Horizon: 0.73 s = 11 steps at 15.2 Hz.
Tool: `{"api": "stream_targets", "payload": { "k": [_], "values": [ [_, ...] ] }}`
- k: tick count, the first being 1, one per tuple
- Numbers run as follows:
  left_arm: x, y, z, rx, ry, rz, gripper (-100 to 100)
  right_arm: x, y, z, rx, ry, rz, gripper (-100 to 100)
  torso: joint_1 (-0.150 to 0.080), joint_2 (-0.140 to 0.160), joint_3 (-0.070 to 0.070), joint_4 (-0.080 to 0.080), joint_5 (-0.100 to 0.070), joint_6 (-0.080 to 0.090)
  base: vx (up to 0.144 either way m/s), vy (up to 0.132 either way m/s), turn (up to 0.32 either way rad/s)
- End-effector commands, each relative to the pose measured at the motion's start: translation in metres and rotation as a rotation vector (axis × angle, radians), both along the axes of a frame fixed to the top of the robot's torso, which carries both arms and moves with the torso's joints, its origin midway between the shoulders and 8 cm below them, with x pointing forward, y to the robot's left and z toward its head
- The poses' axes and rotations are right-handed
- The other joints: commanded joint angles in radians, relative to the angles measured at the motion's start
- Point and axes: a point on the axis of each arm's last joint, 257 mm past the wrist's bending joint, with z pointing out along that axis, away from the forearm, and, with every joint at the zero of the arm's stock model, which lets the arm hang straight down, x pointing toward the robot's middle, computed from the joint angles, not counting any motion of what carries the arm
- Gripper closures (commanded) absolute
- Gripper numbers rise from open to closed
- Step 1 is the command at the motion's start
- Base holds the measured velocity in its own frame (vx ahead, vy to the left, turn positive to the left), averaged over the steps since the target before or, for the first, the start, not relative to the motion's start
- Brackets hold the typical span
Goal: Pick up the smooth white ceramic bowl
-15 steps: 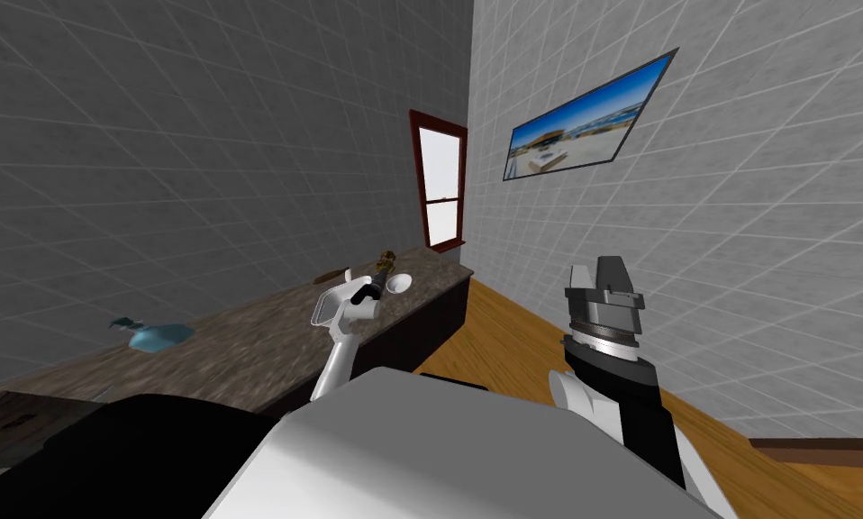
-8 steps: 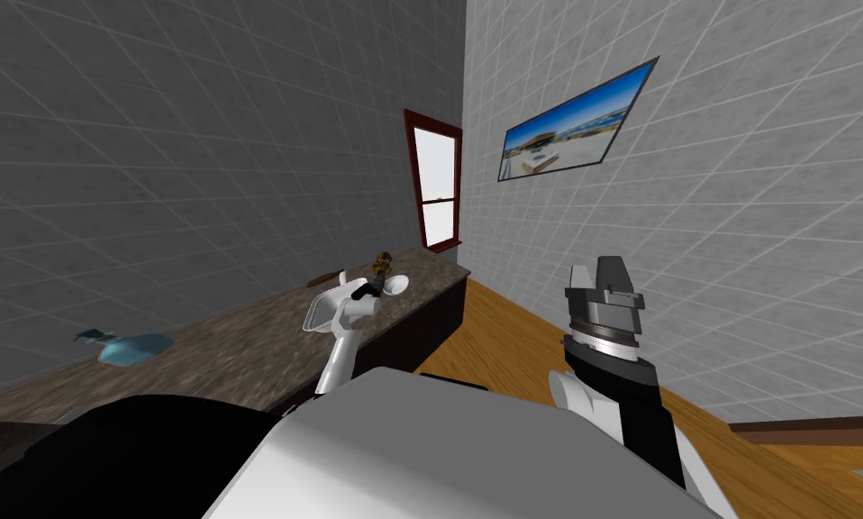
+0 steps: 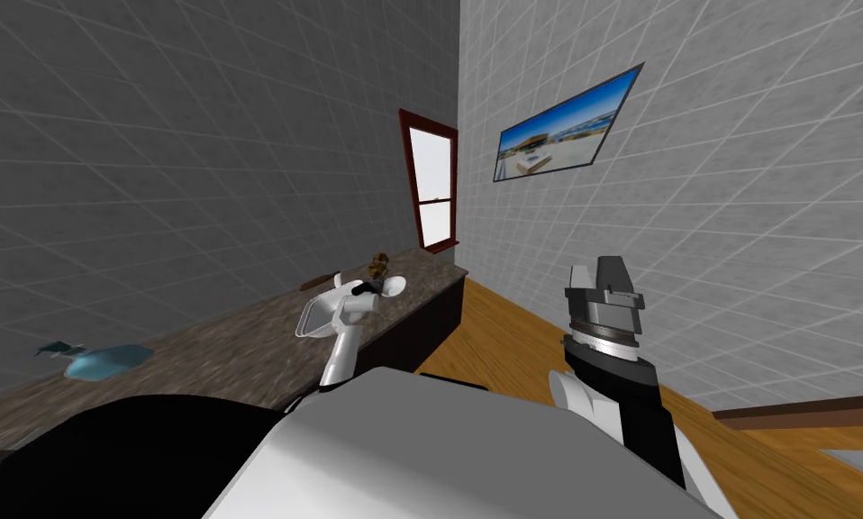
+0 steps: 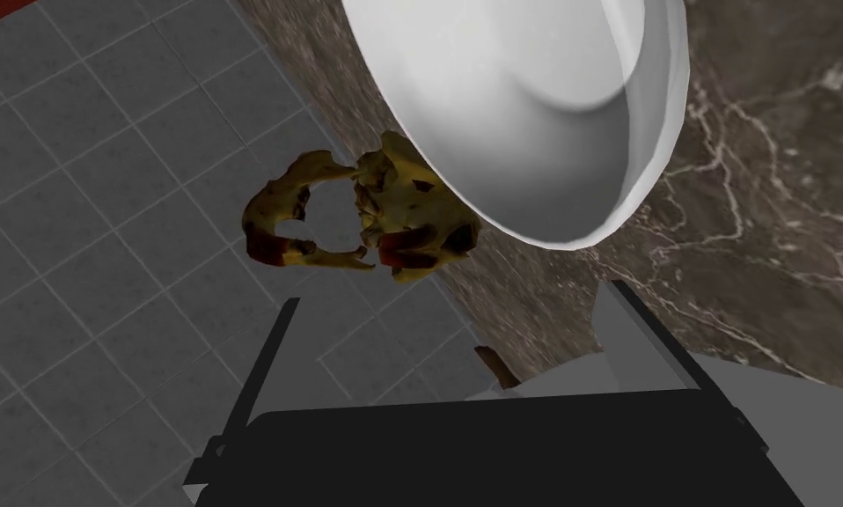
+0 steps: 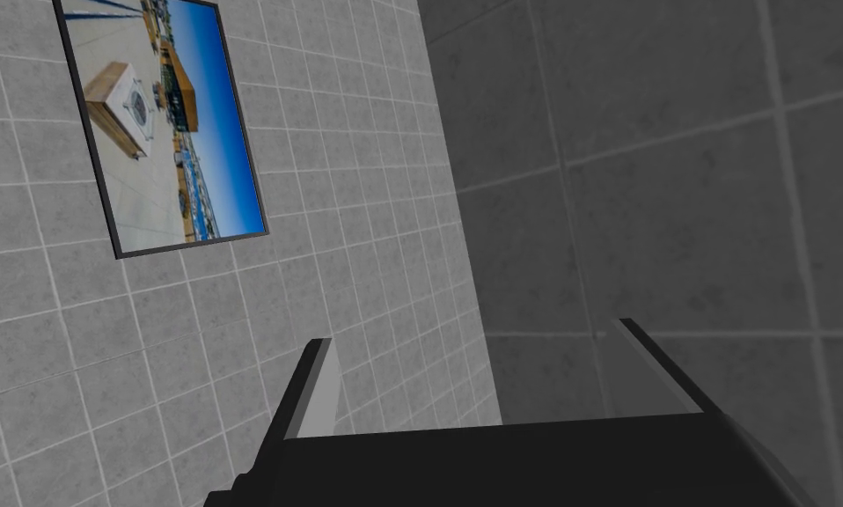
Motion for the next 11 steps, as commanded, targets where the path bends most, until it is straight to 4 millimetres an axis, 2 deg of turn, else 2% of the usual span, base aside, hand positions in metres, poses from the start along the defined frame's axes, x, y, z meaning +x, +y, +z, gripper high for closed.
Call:
{"api": "stream_targets", "payload": {
  "k": [1, 11],
  "values": [
    [-0.005, 0.002, -0.010, -0.020, 0.044, 0.014, -100, 0.000, 0.000, 0.000, 0.000, 0.000, 0.000, 0, 0.000, 0.000, 0.000, 0.000, 0.000, 0.000, 0.012, 0.004, -0.066],
    [-0.025, 0.004, -0.054, -0.134, 0.235, 0.070, -100, 0.000, 0.000, 0.000, 0.000, 0.000, 0.000, 0, 0.000, 0.000, 0.000, 0.000, 0.000, 0.000, 0.010, 0.007, -0.056]
  ]
}}
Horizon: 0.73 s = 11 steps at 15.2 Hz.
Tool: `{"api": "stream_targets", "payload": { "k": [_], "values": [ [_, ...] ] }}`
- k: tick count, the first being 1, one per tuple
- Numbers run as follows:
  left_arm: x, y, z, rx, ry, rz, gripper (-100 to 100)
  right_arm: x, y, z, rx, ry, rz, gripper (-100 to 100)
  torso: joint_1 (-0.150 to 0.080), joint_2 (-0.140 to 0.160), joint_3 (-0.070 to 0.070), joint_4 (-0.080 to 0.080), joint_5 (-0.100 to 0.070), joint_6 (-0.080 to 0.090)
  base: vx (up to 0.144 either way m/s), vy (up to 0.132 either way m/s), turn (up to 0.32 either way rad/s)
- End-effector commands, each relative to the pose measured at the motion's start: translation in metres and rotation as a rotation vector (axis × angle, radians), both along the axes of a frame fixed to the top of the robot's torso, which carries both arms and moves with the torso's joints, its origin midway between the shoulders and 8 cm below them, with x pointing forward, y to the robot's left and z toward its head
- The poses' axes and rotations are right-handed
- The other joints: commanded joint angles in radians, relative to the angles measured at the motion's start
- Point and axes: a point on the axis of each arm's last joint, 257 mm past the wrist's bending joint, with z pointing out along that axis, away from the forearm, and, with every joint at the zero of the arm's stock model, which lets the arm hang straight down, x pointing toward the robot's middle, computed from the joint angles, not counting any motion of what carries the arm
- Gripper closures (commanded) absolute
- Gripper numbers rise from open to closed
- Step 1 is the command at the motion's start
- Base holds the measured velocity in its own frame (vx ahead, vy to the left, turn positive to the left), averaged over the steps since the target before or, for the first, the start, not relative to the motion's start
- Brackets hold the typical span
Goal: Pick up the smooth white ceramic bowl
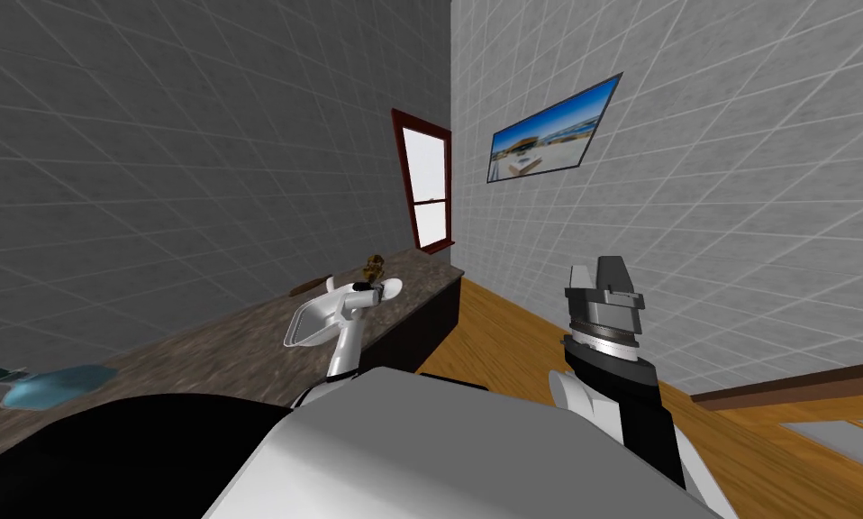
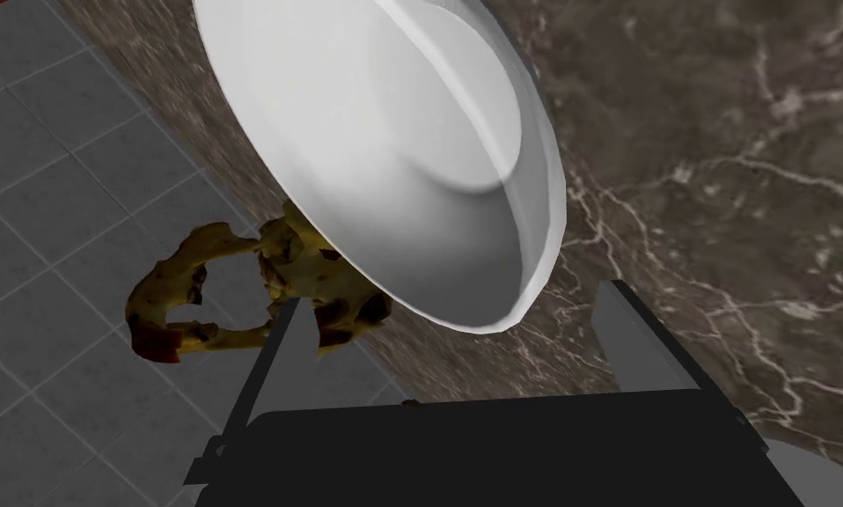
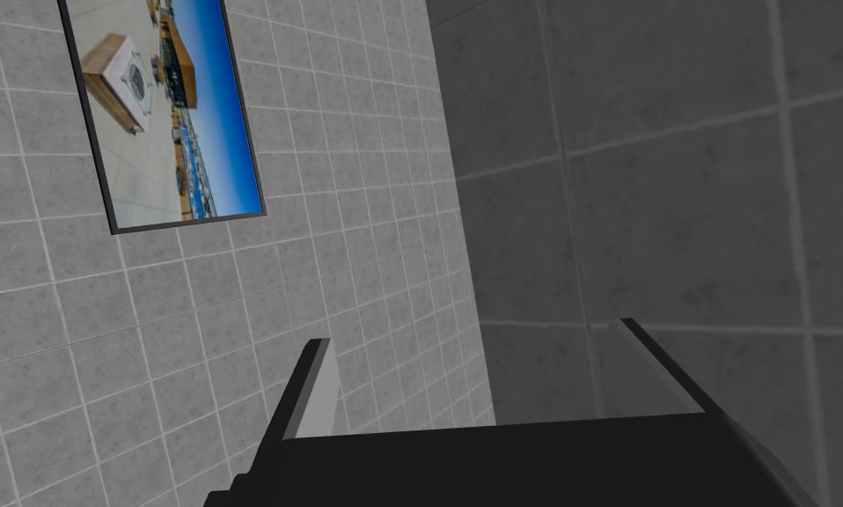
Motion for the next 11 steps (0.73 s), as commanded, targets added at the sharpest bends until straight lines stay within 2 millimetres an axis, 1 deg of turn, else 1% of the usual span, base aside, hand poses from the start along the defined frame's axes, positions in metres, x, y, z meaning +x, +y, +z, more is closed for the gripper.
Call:
{"api": "stream_targets", "payload": {
  "k": [1, 2, 3, 4, 5, 9, 10, 11],
  "values": [
    [-0.004, -0.001, -0.008, -0.021, 0.037, 0.007, -100, 0.000, 0.000, 0.000, 0.000, 0.000, 0.000, 0, 0.000, 0.000, 0.000, 0.000, 0.000, 0.000, 0.008, 0.011, -0.046],
    [-0.007, -0.002, -0.014, -0.040, 0.063, 0.014, -100, 0.000, 0.000, 0.000, 0.000, 0.000, 0.000, 0, 0.000, 0.000, 0.000, 0.000, 0.000, 0.000, 0.007, 0.011, -0.044],
    [-0.008, -0.002, -0.015, -0.042, 0.067, 0.014, -100, 0.000, 0.000, 0.000, 0.000, 0.000, 0.000, 0, 0.000, 0.000, 0.000, 0.000, 0.000, 0.000, 0.007, 0.010, -0.039],
    [-0.012, -0.004, -0.020, -0.060, 0.093, 0.019, -100, 0.000, 0.000, 0.000, 0.000, 0.000, 0.000, 0, 0.000, 0.000, 0.000, 0.000, 0.000, 0.000, 0.008, 0.009, -0.048],
    [-0.012, -0.004, -0.020, -0.060, 0.093, 0.019, -100, 0.000, 0.000, 0.000, 0.000, 0.000, 0.000, 0, 0.000, 0.000, 0.000, 0.000, 0.000, 0.000, 0.007, 0.009, -0.036],
    [-0.021, -0.009, -0.034, -0.106, 0.156, 0.029, -100, 0.000, 0.000, 0.000, 0.000, 0.000, 0.000, 0, 0.000, 0.000, 0.000, 0.000, 0.000, 0.000, 0.006, 0.010, -0.041],
    [-0.018, -0.007, -0.031, -0.095, 0.139, 0.027, -100, 0.000, 0.000, 0.000, 0.000, 0.000, 0.000, 0, 0.000, 0.000, 0.000, 0.000, 0.000, 0.000, 0.004, 0.007, -0.014],
    [-0.015, -0.003, -0.035, -0.098, 0.144, 0.035, -100, 0.000, 0.000, 0.000, 0.000, 0.000, 0.000, 0, 0.000, 0.001, 0.000, 0.000, 0.000, 0.000, -0.008, 0.004, -0.042]
  ]
}}
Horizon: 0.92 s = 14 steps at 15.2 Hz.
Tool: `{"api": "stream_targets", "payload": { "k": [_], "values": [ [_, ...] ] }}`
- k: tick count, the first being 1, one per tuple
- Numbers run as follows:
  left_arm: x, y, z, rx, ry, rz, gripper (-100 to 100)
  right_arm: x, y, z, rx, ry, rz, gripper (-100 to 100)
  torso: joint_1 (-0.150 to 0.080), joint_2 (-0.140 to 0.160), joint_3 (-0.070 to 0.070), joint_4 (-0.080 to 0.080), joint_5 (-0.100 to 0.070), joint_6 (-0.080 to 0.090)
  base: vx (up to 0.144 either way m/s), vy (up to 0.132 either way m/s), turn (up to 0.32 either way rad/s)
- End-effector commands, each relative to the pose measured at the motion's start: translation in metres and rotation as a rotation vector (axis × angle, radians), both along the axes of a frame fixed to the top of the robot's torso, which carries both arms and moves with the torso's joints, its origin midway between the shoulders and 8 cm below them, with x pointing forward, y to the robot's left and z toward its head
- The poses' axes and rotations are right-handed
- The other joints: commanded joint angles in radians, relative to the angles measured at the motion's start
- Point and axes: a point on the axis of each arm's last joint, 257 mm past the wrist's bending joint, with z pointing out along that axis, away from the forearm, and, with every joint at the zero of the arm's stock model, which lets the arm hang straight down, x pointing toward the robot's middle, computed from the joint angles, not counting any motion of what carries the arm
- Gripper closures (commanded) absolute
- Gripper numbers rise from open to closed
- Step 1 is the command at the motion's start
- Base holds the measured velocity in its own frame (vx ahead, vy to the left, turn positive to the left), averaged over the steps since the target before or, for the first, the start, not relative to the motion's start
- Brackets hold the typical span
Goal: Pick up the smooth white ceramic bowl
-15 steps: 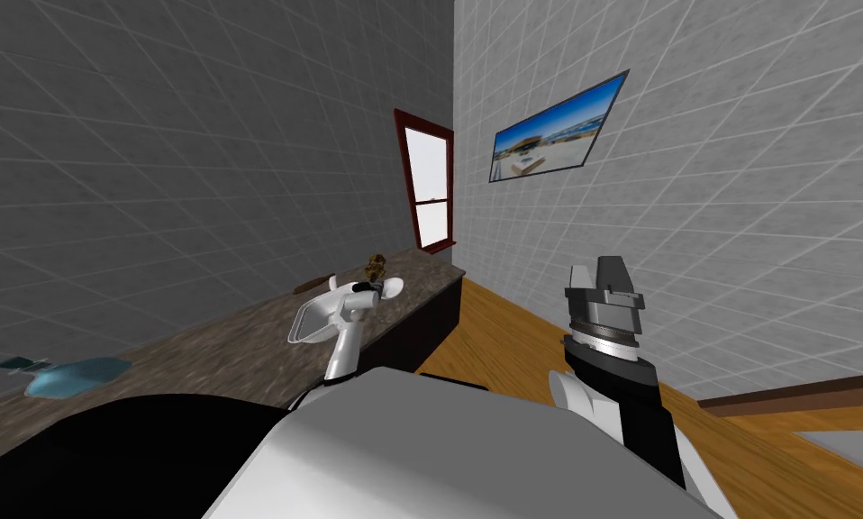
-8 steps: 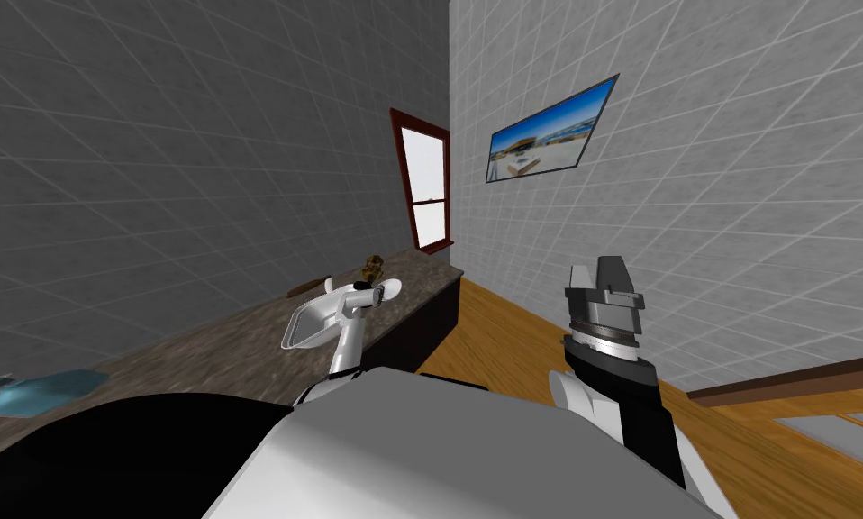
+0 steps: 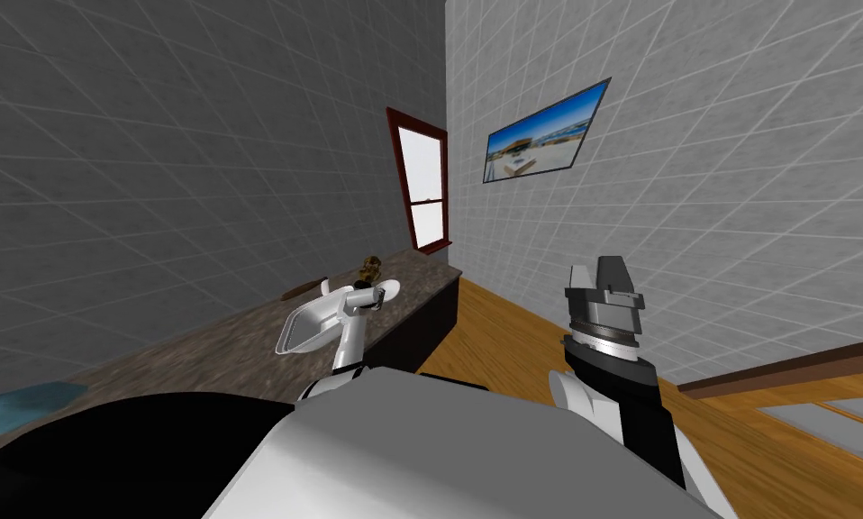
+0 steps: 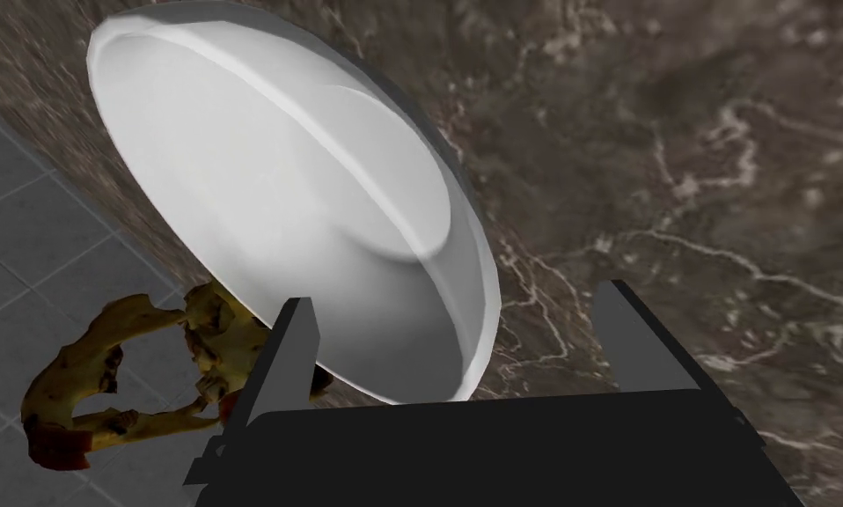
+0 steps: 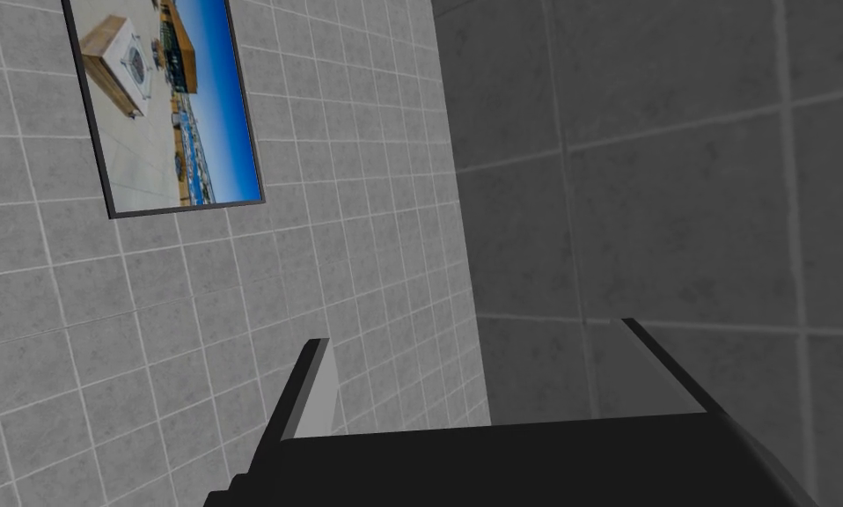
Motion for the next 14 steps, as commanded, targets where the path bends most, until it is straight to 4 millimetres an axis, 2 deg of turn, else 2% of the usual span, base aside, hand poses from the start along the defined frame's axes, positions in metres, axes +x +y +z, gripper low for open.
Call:
{"api": "stream_targets", "payload": {
  "k": [1, 9, 10, 14],
  "values": [
    [0.004, 0.005, -0.004, 0.000, -0.002, 0.009, -100, 0.000, 0.000, 0.000, 0.000, 0.000, 0.000, 0, 0.000, 0.000, 0.000, 0.000, 0.000, 0.000, -0.022, 0.006, -0.085],
    [0.013, 0.017, -0.015, 0.001, 0.000, 0.031, -100, 0.000, 0.000, 0.000, 0.000, 0.000, 0.000, 0, 0.000, 0.002, 0.001, 0.000, 0.000, 0.000, -0.028, 0.009, -0.055],
    [0.014, 0.017, -0.016, 0.001, -0.002, 0.032, 100, 0.000, 0.000, 0.000, 0.000, 0.000, 0.000, 0, 0.000, 0.002, 0.001, 0.000, 0.000, 0.000, -0.006, 0.002, -0.001],
    [0.013, 0.017, -0.017, -0.002, 0.000, 0.034, 100, 0.000, 0.000, 0.000, 0.000, 0.000, 0.000, 0, -0.001, 0.000, 0.000, 0.000, -0.001, 0.000, 0.000, 0.000, 0.000]
  ]
}}
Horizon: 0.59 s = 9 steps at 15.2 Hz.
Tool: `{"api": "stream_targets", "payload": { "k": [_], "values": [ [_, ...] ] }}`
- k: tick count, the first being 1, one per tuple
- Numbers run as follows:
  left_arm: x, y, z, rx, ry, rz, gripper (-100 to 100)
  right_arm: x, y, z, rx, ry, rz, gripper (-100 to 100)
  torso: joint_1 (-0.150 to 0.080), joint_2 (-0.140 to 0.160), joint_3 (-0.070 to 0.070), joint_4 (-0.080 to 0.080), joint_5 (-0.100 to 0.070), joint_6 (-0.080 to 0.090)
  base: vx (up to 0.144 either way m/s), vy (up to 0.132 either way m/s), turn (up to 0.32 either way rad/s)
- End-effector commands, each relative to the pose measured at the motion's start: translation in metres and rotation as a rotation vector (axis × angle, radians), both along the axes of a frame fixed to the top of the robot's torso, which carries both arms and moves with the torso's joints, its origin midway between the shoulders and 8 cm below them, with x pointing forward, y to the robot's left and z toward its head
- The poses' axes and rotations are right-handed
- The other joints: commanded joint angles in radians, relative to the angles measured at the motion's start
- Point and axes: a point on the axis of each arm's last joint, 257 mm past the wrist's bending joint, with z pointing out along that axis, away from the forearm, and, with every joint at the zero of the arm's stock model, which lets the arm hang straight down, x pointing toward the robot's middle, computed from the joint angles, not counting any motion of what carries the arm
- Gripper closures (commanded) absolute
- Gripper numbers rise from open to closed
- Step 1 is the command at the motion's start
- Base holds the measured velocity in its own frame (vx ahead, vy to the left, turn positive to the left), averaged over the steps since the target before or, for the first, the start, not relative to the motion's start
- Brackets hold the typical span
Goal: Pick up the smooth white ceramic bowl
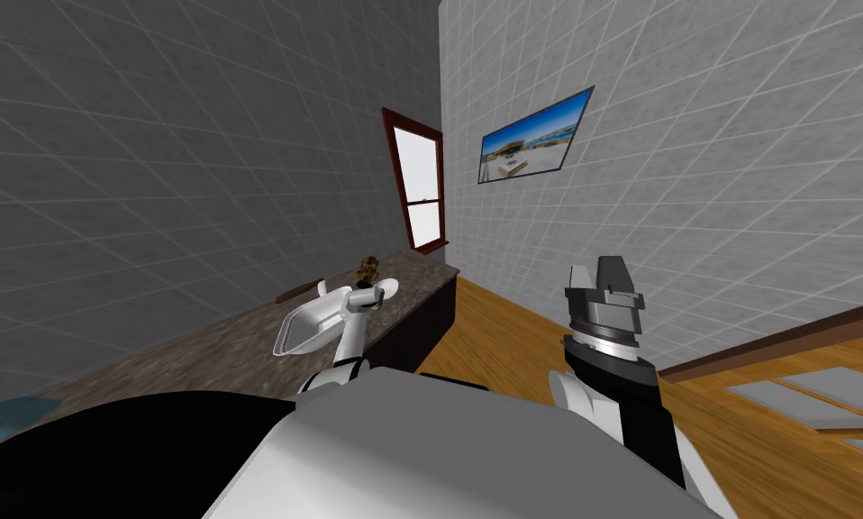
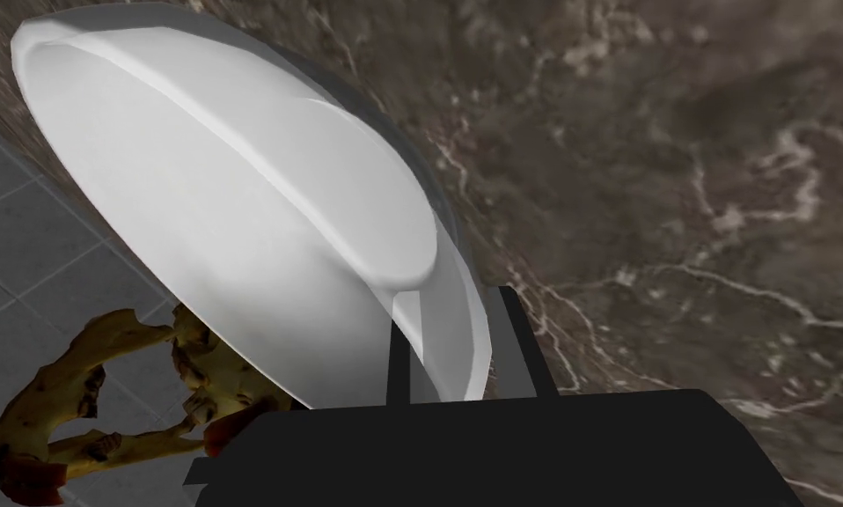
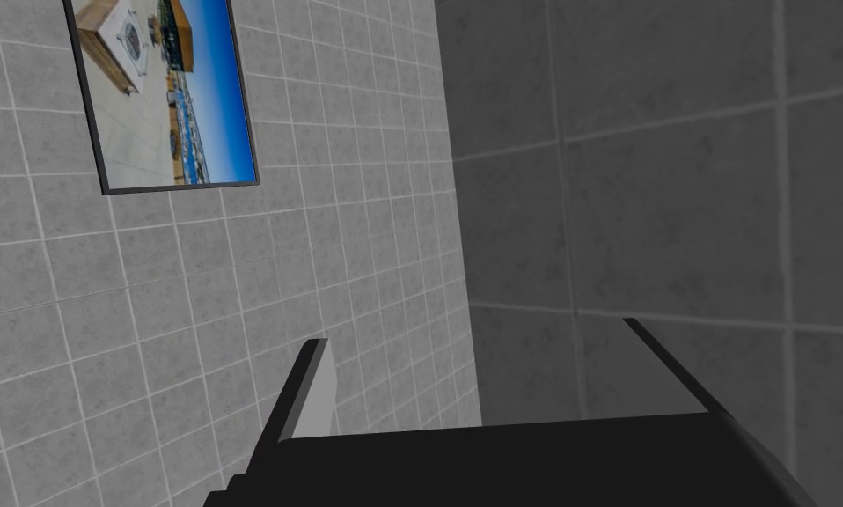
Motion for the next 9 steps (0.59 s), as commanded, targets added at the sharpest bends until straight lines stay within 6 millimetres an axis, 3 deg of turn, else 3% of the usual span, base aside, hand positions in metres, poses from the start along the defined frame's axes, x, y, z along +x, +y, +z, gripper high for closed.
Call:
{"api": "stream_targets", "payload": {
  "k": [1, 9],
  "values": [
    [-0.002, -0.004, 0.005, 0.003, -0.002, -0.009, 100, 0.000, 0.000, 0.000, 0.000, 0.000, 0.000, 0, 0.000, 0.000, 0.000, 0.000, 0.000, 0.000, 0.015, -0.004, 0.059],
    [-0.012, -0.016, 0.016, 0.003, -0.005, -0.031, 100, 0.000, 0.000, 0.000, 0.000, 0.000, 0.000, 0, -0.002, -0.001, 0.000, 0.001, -0.001, -0.001, 0.031, -0.010, 0.060]
  ]
}}
